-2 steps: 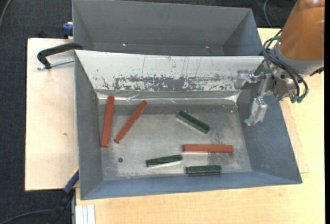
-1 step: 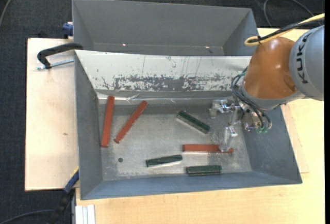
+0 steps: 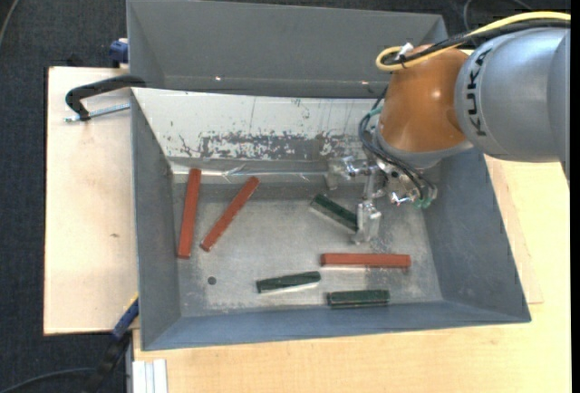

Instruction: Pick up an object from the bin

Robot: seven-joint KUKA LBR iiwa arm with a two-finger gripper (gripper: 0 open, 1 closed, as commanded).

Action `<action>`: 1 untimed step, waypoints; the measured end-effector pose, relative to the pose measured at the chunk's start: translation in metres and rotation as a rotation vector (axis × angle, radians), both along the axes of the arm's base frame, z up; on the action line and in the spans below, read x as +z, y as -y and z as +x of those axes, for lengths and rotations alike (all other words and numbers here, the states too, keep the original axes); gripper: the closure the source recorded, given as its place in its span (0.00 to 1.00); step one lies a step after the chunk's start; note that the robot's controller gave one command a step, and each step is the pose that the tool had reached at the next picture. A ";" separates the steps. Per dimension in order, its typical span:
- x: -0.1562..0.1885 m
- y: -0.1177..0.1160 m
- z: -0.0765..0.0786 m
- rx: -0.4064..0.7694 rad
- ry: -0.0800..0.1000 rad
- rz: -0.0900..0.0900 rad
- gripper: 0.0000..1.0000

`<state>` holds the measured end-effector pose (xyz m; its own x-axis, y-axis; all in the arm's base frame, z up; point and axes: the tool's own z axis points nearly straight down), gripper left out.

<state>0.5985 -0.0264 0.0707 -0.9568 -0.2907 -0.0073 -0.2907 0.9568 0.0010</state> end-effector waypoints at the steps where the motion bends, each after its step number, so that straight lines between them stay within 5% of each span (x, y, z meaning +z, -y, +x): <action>1: 0.001 0.002 0.000 -0.001 0.000 -0.002 1.00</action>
Offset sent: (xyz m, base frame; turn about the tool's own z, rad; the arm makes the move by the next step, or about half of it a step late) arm 0.0000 0.0000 0.0000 0.0000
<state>0.5983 -0.0280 0.0712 -0.9570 -0.2901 -0.0064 -0.2901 0.9570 -0.0009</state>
